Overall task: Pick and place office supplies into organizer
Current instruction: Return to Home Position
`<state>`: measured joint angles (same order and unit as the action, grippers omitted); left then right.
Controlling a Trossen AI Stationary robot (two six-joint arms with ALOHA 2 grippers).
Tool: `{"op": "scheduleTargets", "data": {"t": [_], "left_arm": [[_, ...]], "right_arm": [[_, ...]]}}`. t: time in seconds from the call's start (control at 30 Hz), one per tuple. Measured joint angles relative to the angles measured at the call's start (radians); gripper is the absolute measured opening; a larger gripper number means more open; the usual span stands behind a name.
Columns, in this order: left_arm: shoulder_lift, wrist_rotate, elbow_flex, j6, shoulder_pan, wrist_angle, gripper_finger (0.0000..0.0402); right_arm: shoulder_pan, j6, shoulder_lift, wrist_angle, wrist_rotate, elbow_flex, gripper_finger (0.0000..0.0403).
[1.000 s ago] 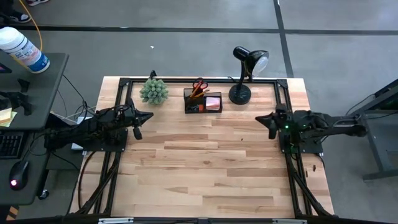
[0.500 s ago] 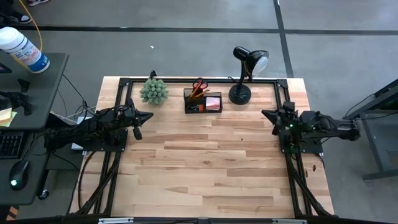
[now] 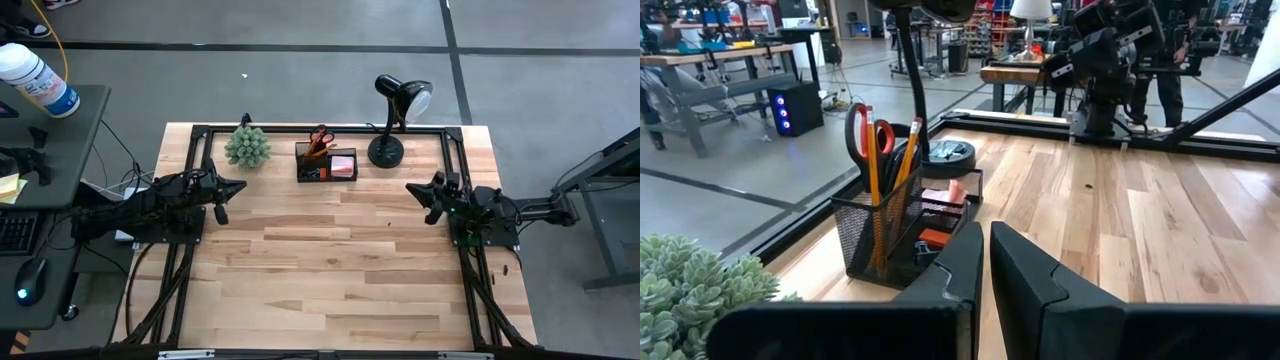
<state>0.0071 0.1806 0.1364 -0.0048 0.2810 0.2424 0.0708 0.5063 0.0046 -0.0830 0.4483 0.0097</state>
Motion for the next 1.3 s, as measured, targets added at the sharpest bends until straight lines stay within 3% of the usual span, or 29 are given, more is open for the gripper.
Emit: {"op": "scheduleTargets", "data": {"t": [0.43,0.73,1.3], "left_arm": [[0.000,0.000,0.000,0.000,0.000,0.000,0.0015],[0.000,0.000,0.000,0.000,0.000,0.000,0.0014],[0.000,0.000,0.000,0.000,0.000,0.000,0.0014]], "right_arm": [[0.000,-0.046,0.001,0.004,0.012,0.000,0.0000],[0.000,-0.172,0.001,0.006,0.010,0.000,0.0000],[0.000,-0.174,0.001,0.007,0.009,-0.001,0.0000]]}}
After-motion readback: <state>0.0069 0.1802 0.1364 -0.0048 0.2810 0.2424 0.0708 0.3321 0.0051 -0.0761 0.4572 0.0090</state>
